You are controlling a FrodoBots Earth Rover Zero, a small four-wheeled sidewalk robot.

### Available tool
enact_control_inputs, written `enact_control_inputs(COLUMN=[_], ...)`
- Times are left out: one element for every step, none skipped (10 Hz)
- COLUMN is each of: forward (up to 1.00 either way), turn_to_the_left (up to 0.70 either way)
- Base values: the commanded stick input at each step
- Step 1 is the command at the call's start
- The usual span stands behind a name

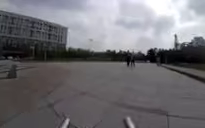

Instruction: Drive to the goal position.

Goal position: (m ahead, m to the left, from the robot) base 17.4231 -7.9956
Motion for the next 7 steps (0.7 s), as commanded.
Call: enact_control_inputs(forward=[1.0, 1.0, 1.0, 1.0, 1.0, 1.0, 1.0], turn_to_the_left=[-0.08, -0.21, -0.39, -0.2, -0.03, 0.0, 0.0])
